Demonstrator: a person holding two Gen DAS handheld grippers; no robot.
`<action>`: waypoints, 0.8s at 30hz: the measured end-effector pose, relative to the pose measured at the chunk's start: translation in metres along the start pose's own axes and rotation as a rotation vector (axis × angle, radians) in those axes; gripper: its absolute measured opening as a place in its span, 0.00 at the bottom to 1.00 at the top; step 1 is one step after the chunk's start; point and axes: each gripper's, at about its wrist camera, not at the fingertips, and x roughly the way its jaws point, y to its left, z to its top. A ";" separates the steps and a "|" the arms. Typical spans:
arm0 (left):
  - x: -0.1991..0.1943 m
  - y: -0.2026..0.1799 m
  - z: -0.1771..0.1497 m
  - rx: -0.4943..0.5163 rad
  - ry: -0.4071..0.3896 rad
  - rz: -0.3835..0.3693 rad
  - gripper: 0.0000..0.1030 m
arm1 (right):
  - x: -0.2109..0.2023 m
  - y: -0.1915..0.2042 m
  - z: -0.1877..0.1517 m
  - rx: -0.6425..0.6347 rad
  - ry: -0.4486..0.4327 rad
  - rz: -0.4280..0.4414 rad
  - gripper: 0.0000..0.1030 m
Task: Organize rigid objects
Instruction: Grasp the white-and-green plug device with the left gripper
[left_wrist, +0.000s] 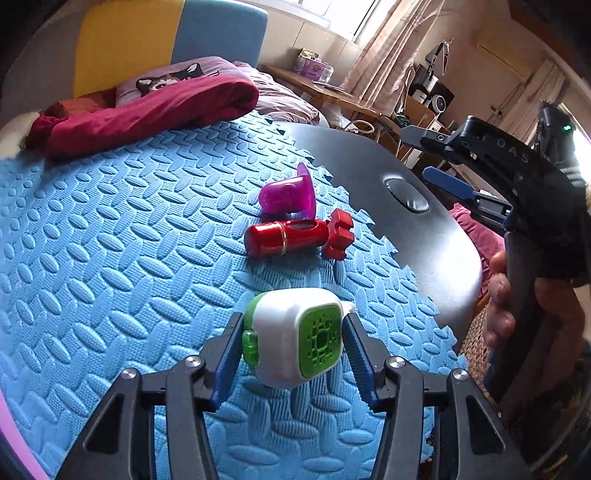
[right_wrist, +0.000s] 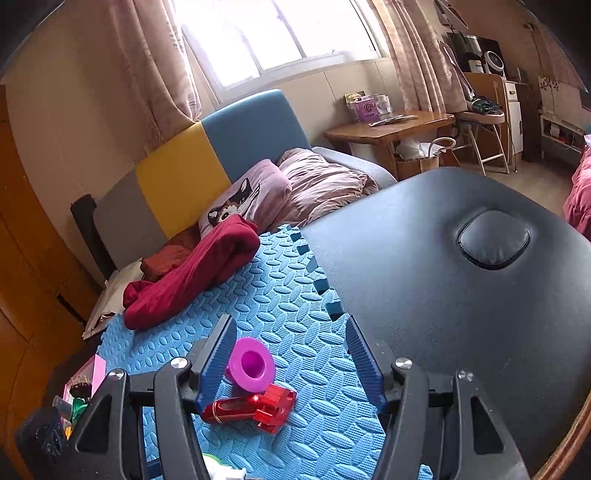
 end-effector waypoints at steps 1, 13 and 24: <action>-0.001 -0.002 -0.002 0.014 0.002 0.006 0.52 | 0.000 0.000 0.000 -0.001 0.002 -0.001 0.61; -0.005 -0.024 -0.005 0.351 0.063 0.133 0.69 | 0.002 -0.001 0.000 0.004 0.008 -0.002 0.61; -0.003 -0.063 0.000 0.840 0.099 0.217 0.86 | 0.002 -0.006 0.001 0.028 0.010 0.008 0.60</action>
